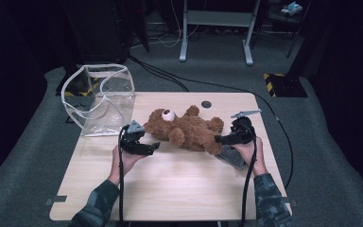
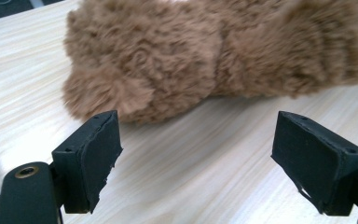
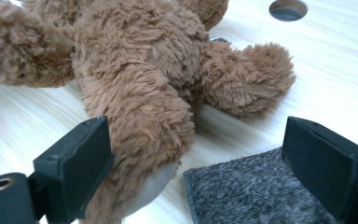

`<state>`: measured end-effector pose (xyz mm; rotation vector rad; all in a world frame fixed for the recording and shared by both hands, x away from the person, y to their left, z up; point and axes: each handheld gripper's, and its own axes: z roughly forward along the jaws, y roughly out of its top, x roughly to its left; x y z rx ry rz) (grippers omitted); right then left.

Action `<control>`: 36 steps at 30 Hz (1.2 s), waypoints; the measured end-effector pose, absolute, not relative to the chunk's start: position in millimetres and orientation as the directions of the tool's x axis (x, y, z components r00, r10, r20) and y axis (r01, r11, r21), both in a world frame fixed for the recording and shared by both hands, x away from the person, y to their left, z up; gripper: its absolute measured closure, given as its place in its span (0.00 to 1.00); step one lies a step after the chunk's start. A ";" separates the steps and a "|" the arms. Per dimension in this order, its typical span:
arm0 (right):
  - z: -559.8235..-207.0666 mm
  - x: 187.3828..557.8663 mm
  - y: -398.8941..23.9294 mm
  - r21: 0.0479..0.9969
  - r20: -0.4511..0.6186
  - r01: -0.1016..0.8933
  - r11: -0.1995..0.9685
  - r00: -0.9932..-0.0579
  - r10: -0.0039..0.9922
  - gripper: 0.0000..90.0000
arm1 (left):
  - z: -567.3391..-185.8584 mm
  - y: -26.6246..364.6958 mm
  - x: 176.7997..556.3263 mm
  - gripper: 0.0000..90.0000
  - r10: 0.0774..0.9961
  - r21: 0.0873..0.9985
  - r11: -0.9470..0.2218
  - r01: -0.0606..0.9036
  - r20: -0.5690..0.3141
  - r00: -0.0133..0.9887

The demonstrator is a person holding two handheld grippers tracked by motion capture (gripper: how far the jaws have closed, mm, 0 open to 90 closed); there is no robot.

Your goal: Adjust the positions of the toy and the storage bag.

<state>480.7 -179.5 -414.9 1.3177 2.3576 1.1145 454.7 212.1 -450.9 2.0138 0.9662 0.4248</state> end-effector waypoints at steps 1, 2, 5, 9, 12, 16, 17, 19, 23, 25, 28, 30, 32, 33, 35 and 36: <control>-412.8 480.1 -181.1 0.704 0.169 0.641 0.307 -0.571 0.803 0.09 | -449.9 210.4 454.2 0.17 0.760 0.808 -0.353 0.471 -0.046 0.648; -411.4 480.9 -182.9 0.710 0.162 0.634 0.307 -0.571 0.804 0.09 | -449.2 207.8 453.5 0.17 0.760 0.812 -0.350 0.467 -0.045 0.648; -407.3 485.8 -187.4 0.707 0.164 0.647 0.285 -0.542 0.824 0.09 | -446.0 199.9 452.5 0.16 0.747 0.812 -0.363 0.457 -0.040 0.664; -408.6 499.1 -188.4 0.703 0.132 0.649 0.291 -0.520 0.844 0.10 | -442.4 188.2 451.7 0.16 0.734 0.820 -0.367 0.439 -0.034 0.678; -411.0 509.1 -186.3 0.689 0.133 0.668 0.282 -0.499 0.857 0.10 | -438.6 178.8 451.4 0.16 0.722 0.823 -0.374 0.427 -0.031 0.692; -416.7 521.4 -184.1 0.668 0.126 0.688 0.285 -0.482 0.867 0.11 | -430.1 168.8 450.3 0.16 0.708 0.833 -0.378 0.403 -0.020 0.706; -419.1 524.2 -182.6 0.663 0.126 0.691 0.287 -0.481 0.868 0.11 | -428.2 165.9 450.0 0.16 0.707 0.836 -0.373 0.403 -0.026 0.707; -423.3 529.2 -179.8 0.653 0.127 0.701 0.288 -0.476 0.870 0.11 | -424.5 160.2 450.4 0.16 0.700 0.837 -0.380 0.394 -0.019 0.714; -427.8 539.9 -176.0 0.646 0.141 0.714 0.269 -0.458 0.878 0.11 | -420.0 145.7 452.2 0.17 0.690 0.836 -0.397 0.379 -0.001 0.724; -429.3 545.3 -173.7 0.634 0.145 0.726 0.266 -0.449 0.882 0.11 | -419.3 139.7 454.5 0.18 0.688 0.834 -0.400 0.379 0.001 0.725; -433.7 552.5 -169.2 0.625 0.128 0.729 0.280 -0.449 0.885 0.11 | -423.3 132.0 458.4 0.20 0.685 0.830 -0.410 0.377 0.008 0.728; -437.2 556.6 -167.6 0.620 0.145 0.737 0.270 -0.445 0.884 0.11 | -427.3 128.5 460.1 0.25 0.688 0.833 -0.412 0.370 0.018 0.726; -439.3 558.9 -166.1 0.613 0.159 0.745 0.263 -0.443 0.882 0.11 | -429.4 127.9 462.4 0.38 0.692 0.835 -0.409 0.368 0.021 0.721; -439.9 559.2 -165.6 0.617 0.156 0.742 0.262 -0.442 0.883 0.11 | -430.6 128.2 463.2 0.49 0.689 0.838 -0.406 0.364 0.019 0.725; -439.8 558.3 -164.2 0.616 0.162 0.744 0.259 -0.441 0.883 0.11 | -432.6 128.8 462.4 0.66 0.681 0.841 -0.414 0.347 0.033 0.731; -439.7 557.8 -164.4 0.618 0.161 0.741 0.262 -0.446 0.881 0.11 | -434.1 129.6 460.7 0.72 0.679 0.837 -0.425 0.346 0.042 0.733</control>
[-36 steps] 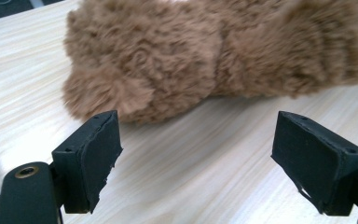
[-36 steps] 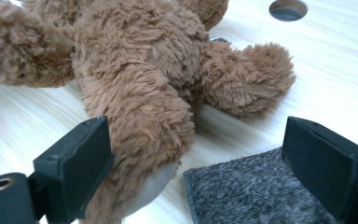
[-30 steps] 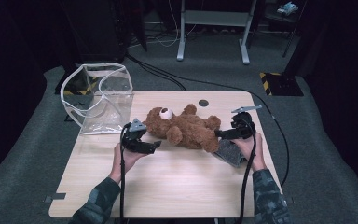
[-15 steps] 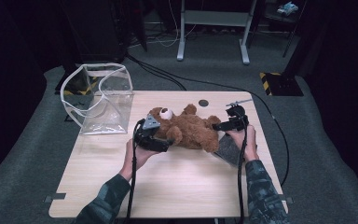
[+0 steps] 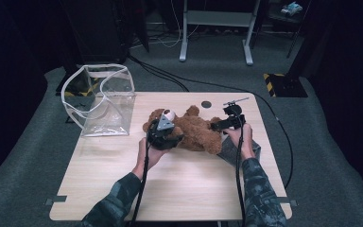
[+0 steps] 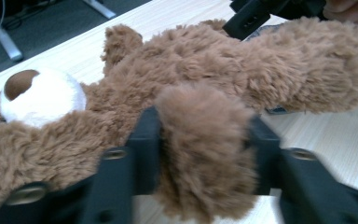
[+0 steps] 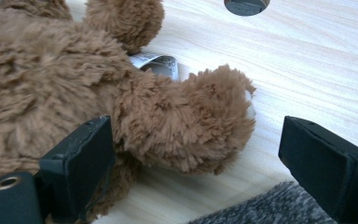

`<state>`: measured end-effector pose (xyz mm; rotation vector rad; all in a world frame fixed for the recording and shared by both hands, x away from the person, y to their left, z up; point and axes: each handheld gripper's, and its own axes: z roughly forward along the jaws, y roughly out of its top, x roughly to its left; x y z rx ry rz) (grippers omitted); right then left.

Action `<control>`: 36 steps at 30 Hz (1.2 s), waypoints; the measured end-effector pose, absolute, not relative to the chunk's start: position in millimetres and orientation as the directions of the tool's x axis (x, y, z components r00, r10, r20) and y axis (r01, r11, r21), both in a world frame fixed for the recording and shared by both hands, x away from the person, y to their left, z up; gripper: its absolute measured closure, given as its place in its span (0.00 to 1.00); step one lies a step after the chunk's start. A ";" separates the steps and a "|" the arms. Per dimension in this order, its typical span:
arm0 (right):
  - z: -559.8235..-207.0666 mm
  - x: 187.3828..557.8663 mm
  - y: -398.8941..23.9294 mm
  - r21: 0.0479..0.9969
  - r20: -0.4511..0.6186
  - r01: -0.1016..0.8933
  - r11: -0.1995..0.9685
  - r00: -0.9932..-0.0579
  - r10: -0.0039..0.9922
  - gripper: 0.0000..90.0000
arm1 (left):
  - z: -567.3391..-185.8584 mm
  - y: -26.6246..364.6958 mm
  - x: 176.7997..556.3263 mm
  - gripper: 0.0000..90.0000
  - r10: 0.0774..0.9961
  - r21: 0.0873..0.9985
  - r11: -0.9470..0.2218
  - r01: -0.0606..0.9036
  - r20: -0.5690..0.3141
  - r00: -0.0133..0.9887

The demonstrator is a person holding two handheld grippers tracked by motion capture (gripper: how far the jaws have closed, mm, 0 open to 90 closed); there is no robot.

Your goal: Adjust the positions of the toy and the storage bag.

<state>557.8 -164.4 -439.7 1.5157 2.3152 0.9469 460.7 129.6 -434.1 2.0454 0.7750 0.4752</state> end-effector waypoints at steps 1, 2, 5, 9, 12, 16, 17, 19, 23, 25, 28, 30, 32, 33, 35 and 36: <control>-439.7 556.6 -164.4 0.621 0.154 0.738 0.262 -0.443 0.883 0.11 | -435.2 130.8 459.9 0.75 0.676 0.833 -0.429 0.349 0.040 0.736; -439.3 556.1 -165.4 0.618 0.159 0.741 0.263 -0.445 0.881 0.11 | -438.3 133.0 458.1 0.77 0.680 0.834 -0.431 0.344 0.049 0.732; -438.6 553.3 -169.7 0.628 0.161 0.738 0.246 -0.433 0.887 0.11 | -445.7 141.6 453.6 0.79 0.680 0.832 -0.417 0.366 0.018 0.733; -438.1 551.0 -172.1 0.635 0.178 0.737 0.232 -0.431 0.885 0.11 | -458.6 150.1 446.5 0.80 0.681 0.832 -0.396 0.388 -0.018 0.732; -437.7 551.1 -170.5 0.639 0.175 0.729 0.245 -0.448 0.877 0.11 | -467.3 153.1 439.5 0.79 0.679 0.830 -0.391 0.398 -0.032 0.734; -439.1 552.0 -167.4 0.637 0.200 0.733 0.237 -0.454 0.868 0.09 | -474.1 155.9 435.3 0.79 0.673 0.817 -0.402 0.414 -0.044 0.739; -439.8 552.3 -166.9 0.638 0.212 0.735 0.228 -0.452 0.866 0.08 | -476.8 155.9 434.7 0.79 0.680 0.819 -0.392 0.419 -0.049 0.732; -440.9 552.9 -167.9 0.644 0.237 0.734 0.215 -0.459 0.857 0.06 | -478.6 157.6 434.8 0.79 0.678 0.818 -0.388 0.425 -0.060 0.733; -444.7 553.9 -164.6 0.636 0.267 0.742 0.212 -0.469 0.842 0.11 | -480.4 158.6 434.5 0.79 0.682 0.818 -0.383 0.428 -0.062 0.729; -447.1 554.2 -162.2 0.628 0.310 0.751 0.202 -0.480 0.821 0.27 | -480.3 159.7 434.8 0.79 0.679 0.817 -0.382 0.431 -0.068 0.731; -449.7 553.6 -159.7 0.615 0.331 0.758 0.215 -0.496 0.803 0.45 | -481.2 160.5 435.0 0.79 0.688 0.823 -0.370 0.431 -0.069 0.722; -450.4 551.0 -159.2 0.621 0.332 0.756 0.209 -0.495 0.803 0.61 | -481.6 161.6 434.8 0.79 0.689 0.820 -0.371 0.436 -0.071 0.721; -452.4 549.5 -160.7 0.621 0.332 0.755 0.213 -0.499 0.801 0.73 | -482.3 162.8 435.3 0.79 0.691 0.821 -0.372 0.433 -0.067 0.720; -452.5 548.7 -160.3 0.615 0.337 0.759 0.213 -0.497 0.800 0.77 | -482.6 163.3 434.8 0.79 0.694 0.824 -0.366 0.434 -0.070 0.717; -452.7 546.9 -158.9 0.625 0.312 0.747 0.227 -0.505 0.805 0.85 | -482.1 164.4 434.7 0.80 0.696 0.825 -0.368 0.428 -0.060 0.715; -450.9 545.6 -157.6 0.614 0.308 0.752 0.238 -0.507 0.805 0.87 | -481.7 165.0 434.3 0.81 0.697 0.828 -0.364 0.426 -0.061 0.714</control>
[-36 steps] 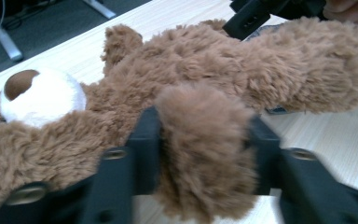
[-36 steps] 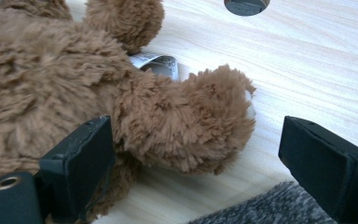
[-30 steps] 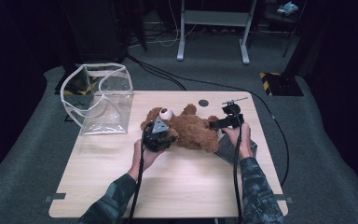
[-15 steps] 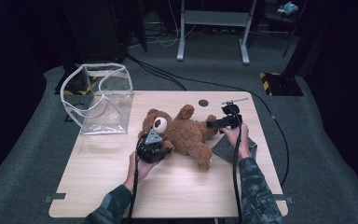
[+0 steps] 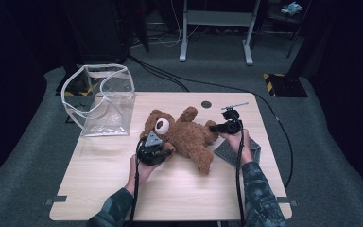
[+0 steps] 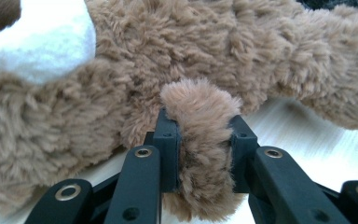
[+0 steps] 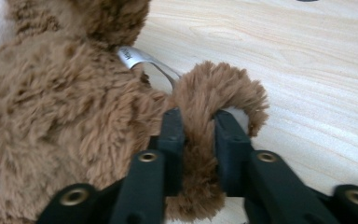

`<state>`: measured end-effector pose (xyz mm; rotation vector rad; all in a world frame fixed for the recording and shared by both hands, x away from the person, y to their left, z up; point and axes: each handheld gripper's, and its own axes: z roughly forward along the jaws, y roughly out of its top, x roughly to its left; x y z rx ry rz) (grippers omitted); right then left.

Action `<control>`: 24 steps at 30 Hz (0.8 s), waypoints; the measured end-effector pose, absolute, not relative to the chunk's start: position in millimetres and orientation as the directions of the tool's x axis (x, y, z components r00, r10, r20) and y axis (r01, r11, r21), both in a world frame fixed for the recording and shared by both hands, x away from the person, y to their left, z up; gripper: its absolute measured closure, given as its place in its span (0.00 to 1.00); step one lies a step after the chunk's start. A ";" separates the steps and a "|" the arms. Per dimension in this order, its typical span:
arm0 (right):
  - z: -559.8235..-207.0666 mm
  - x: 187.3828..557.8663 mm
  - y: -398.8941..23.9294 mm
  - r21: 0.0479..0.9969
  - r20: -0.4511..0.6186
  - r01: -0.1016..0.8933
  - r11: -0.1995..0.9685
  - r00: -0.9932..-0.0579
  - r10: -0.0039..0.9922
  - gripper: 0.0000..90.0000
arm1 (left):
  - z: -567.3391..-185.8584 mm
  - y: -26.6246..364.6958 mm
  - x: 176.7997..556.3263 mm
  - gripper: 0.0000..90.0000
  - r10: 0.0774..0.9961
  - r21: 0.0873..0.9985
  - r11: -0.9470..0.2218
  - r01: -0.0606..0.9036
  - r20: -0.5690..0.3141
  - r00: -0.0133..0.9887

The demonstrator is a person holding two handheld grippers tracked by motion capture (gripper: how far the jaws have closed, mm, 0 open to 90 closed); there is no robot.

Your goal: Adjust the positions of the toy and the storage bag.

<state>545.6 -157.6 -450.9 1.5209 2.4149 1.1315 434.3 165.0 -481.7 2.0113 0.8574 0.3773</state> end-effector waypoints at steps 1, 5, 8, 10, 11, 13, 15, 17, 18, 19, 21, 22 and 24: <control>-451.0 545.0 -156.5 0.637 0.276 0.730 0.248 -0.517 0.810 0.88 | -481.2 165.4 433.8 0.82 0.703 0.833 -0.362 0.419 -0.052 0.710; -438.2 537.2 -154.2 0.690 0.200 0.676 0.259 -0.522 0.829 0.91 | -475.0 169.5 431.8 0.84 0.711 0.851 -0.363 0.379 -0.009 0.703; -426.8 530.2 -156.7 0.730 0.151 0.632 0.261 -0.521 0.840 0.92 | -467.6 174.4 432.6 0.85 0.716 0.858 -0.368 0.358 0.016 0.698; -420.9 525.4 -157.0 0.737 0.140 0.626 0.256 -0.512 0.848 0.92 | -461.7 176.9 434.3 0.86 0.715 0.859 -0.379 0.343 0.037 0.698; -418.7 523.2 -157.5 0.747 0.129 0.613 0.257 -0.512 0.849 0.92 | -460.0 177.1 434.9 0.86 0.717 0.862 -0.385 0.329 0.054 0.695; -416.7 521.0 -159.3 0.753 0.123 0.606 0.256 -0.511 0.851 0.92 | -455.5 178.2 436.2 0.86 0.715 0.864 -0.395 0.313 0.075 0.695; -416.0 517.9 -160.8 0.758 0.117 0.601 0.252 -0.506 0.855 0.92 | -450.2 181.7 439.9 0.86 0.713 0.862 -0.405 0.305 0.089 0.695; -415.6 514.1 -162.5 0.768 0.115 0.593 0.242 -0.500 0.859 0.92 | -447.8 183.8 442.8 0.87 0.719 0.866 -0.398 0.303 0.089 0.690; -414.6 511.6 -162.9 0.773 0.109 0.586 0.244 -0.502 0.858 0.92 | -446.7 185.1 444.6 0.87 0.719 0.865 -0.404 0.298 0.098 0.688; -413.5 508.8 -163.3 0.777 0.104 0.580 0.244 -0.502 0.859 0.92 | -445.2 186.8 446.4 0.87 0.715 0.860 -0.413 0.300 0.101 0.692; -410.3 502.2 -162.7 0.791 0.086 0.559 0.248 -0.504 0.860 0.92 | -443.8 188.5 449.6 0.87 0.717 0.861 -0.413 0.298 0.105 0.689; -409.0 500.1 -162.4 0.796 0.080 0.551 0.250 -0.505 0.859 0.92 | -442.9 189.4 451.2 0.87 0.717 0.862 -0.412 0.293 0.109 0.688; -405.2 494.8 -161.8 0.804 0.068 0.538 0.254 -0.507 0.859 0.92 | -441.3 190.9 454.0 0.87 0.717 0.858 -0.418 0.298 0.110 0.689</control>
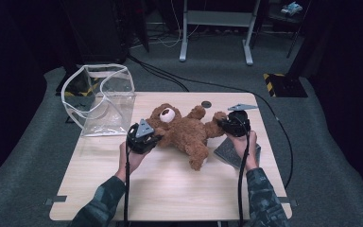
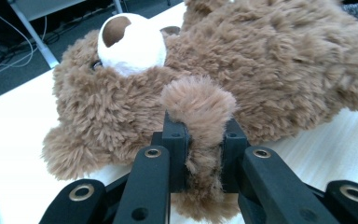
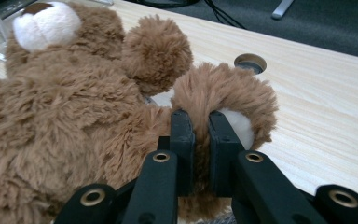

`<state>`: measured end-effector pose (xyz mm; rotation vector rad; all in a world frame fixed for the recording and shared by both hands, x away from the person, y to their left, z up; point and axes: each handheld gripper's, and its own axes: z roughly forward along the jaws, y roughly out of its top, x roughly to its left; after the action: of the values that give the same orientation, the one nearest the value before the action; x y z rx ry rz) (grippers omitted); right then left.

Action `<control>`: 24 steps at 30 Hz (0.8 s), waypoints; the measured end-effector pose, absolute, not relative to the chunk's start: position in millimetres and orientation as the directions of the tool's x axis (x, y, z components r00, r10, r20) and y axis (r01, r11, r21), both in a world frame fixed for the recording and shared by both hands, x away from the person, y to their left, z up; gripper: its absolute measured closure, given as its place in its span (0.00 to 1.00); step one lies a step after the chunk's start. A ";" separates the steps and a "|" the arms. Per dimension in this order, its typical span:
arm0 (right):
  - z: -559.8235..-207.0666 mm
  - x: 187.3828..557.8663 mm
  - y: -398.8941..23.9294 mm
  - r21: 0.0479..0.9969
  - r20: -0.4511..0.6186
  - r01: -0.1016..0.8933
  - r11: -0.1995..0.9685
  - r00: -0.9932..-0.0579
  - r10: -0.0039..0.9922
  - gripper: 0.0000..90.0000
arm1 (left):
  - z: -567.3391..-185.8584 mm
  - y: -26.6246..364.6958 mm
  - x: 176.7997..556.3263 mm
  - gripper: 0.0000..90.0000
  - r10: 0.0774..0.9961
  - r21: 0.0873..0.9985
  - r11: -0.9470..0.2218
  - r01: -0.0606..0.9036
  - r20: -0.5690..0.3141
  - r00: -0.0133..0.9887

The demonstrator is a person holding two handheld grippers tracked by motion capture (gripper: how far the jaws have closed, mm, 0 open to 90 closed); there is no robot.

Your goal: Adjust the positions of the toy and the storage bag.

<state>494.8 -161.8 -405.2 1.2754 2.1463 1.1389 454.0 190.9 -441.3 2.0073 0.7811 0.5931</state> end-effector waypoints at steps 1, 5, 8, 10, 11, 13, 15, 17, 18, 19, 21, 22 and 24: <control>-403.5 492.4 -161.5 0.807 0.066 0.534 0.252 -0.506 0.860 0.92 | -440.7 192.1 455.4 0.87 0.718 0.858 -0.417 0.300 0.109 0.687; -398.3 481.4 -160.0 0.813 0.054 0.523 0.255 -0.504 0.862 0.92 | -440.2 195.9 461.7 0.87 0.717 0.851 -0.422 0.313 0.102 0.689; -397.3 474.6 -158.1 0.812 0.046 0.522 0.261 -0.503 0.863 0.92 | -439.2 196.9 465.5 0.87 0.720 0.852 -0.419 0.315 0.101 0.686; -396.8 469.6 -157.3 0.812 0.040 0.520 0.263 -0.499 0.865 0.92 | -437.8 197.9 468.6 0.87 0.718 0.848 -0.426 0.316 0.104 0.688; -396.8 467.4 -157.3 0.816 0.037 0.514 0.263 -0.501 0.865 0.92 | -437.5 198.4 470.4 0.87 0.717 0.846 -0.431 0.314 0.110 0.688; -396.7 461.0 -155.6 0.814 0.035 0.517 0.266 -0.500 0.865 0.92 | -439.1 198.9 473.0 0.87 0.717 0.842 -0.438 0.314 0.116 0.687; -397.6 455.8 -153.6 0.814 0.025 0.510 0.277 -0.507 0.861 0.92 | -441.6 200.9 476.4 0.87 0.717 0.840 -0.432 0.329 0.099 0.690; -400.2 450.9 -151.0 0.812 0.022 0.509 0.285 -0.514 0.857 0.92 | -443.9 202.7 480.0 0.87 0.721 0.837 -0.429 0.339 0.091 0.687; -401.9 448.8 -149.6 0.807 0.021 0.515 0.290 -0.516 0.857 0.92 | -444.8 203.8 481.5 0.87 0.719 0.831 -0.431 0.351 0.081 0.691; -403.8 446.8 -148.3 0.803 0.019 0.518 0.295 -0.516 0.856 0.92 | -446.0 204.4 483.3 0.87 0.717 0.830 -0.432 0.353 0.079 0.692; -408.6 444.6 -146.4 0.795 0.030 0.531 0.293 -0.517 0.855 0.92 | -449.1 205.0 485.5 0.87 0.718 0.825 -0.431 0.366 0.067 0.693; -411.8 444.6 -146.3 0.792 0.032 0.534 0.296 -0.520 0.853 0.92 | -450.4 205.9 486.7 0.87 0.717 0.821 -0.434 0.370 0.067 0.694; -419.3 444.3 -146.4 0.783 0.049 0.552 0.288 -0.516 0.855 0.92 | -454.0 207.0 488.2 0.87 0.719 0.820 -0.426 0.383 0.049 0.693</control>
<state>444.3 -146.4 -419.3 1.2666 2.1828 1.0930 488.2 207.0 -454.0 2.0579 0.8436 0.5049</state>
